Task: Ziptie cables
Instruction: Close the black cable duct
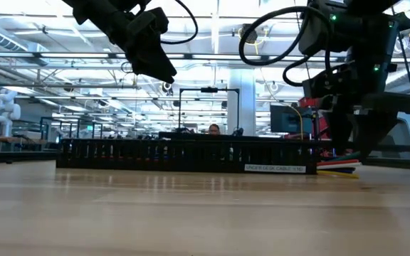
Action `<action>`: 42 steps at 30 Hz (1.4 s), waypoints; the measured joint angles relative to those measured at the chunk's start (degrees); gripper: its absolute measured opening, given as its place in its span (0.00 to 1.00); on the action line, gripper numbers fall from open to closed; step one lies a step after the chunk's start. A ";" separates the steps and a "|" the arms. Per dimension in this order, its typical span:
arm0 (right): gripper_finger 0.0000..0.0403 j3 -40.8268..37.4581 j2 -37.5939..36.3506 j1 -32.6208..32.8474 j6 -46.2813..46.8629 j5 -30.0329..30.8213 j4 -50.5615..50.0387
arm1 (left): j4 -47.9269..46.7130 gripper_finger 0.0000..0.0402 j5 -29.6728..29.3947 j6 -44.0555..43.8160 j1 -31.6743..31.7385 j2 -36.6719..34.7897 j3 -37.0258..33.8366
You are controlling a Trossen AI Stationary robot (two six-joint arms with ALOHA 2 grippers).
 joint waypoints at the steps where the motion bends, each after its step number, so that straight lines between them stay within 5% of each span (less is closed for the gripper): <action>1: 0.58 0.02 0.00 0.00 -0.22 0.08 0.25 | 0.00 0.54 0.00 0.00 -0.01 0.00 0.00; 14: 0.58 0.02 -5.14 -0.11 -0.25 -0.07 -0.75 | -0.04 0.54 -1.18 0.04 0.01 0.00 0.00; 42: 0.58 -0.02 0.44 -0.09 -1.35 -1.90 1.93 | -0.02 0.54 -1.70 -0.09 0.01 0.00 0.00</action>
